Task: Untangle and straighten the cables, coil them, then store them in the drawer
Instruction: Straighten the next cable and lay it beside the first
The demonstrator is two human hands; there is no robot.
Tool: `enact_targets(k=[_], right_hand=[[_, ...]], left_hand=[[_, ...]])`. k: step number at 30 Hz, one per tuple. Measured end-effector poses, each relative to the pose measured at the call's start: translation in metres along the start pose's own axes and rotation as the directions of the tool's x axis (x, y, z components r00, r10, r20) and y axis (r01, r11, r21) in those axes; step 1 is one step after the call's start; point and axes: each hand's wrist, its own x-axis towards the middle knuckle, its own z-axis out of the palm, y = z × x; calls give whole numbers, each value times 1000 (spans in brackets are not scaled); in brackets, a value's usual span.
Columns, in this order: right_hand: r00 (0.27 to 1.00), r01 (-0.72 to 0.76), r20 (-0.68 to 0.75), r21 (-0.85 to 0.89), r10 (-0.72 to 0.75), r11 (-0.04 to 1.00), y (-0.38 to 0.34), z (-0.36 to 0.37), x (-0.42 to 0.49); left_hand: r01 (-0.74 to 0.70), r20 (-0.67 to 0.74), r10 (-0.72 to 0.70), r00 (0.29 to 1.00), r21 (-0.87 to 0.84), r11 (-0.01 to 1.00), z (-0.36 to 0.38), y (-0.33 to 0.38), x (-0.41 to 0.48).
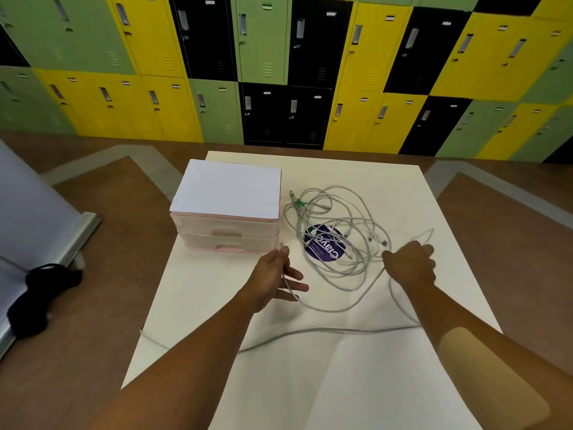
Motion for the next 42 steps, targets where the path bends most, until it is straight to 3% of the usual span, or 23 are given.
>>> enact_targets(k=[3,5,7,9,11,13,15,17,21,26,29,34,38,42], right_hand=[[979,162,-114,-53,-167,985,-27,13,-29],[942,327,-80,5,-325,945,-39,26,-44],[860,487,77,166,-504,857,-52,37,-66],[726,543,302,299,-618,785,-64,48,-94],[580,514,508,378,-637,770,-71,60,-122],[486,529,621,351,-615,772,-76,76,-145],[501,592,591,300,-633,748,-77,93,-159],[513,633,548,279,-661,722,-81,107,-170],[503,660,555,249,-663,709,-98,131,-195],[476,714,596,167,-646,680,-122,155,-226],[425,728,633,187,-648,660,-133,163,-245],[369,771,656,181,-659,611,-147,174,-266],[370,796,663,136,-651,590,-150,179,-265],[437,811,605,55,-666,582,-153,187,-268]], left_hand=[[-57,-47,59,997,40,998,-9,-3,-6],[-117,-90,138,986,209,971,-16,-6,-6],[-122,-111,164,980,313,942,-26,-9,-9],[-99,-87,123,989,244,965,-37,-11,-15],[-92,-77,107,991,186,978,-50,-12,-23],[-98,-94,111,989,129,987,-66,-13,-32],[-81,-111,95,989,127,989,-83,-16,-40],[-94,-123,138,983,309,946,-102,-21,-45],[-196,9,268,963,705,681,-144,-29,-61],[-214,122,259,958,906,364,-185,-38,-71],[-205,135,266,955,945,256,-210,-34,-76],[-126,72,286,956,976,175,-251,-43,-84],[-72,-13,301,953,960,271,-272,-54,-88],[-95,-33,343,939,933,347,-276,-59,-88]])
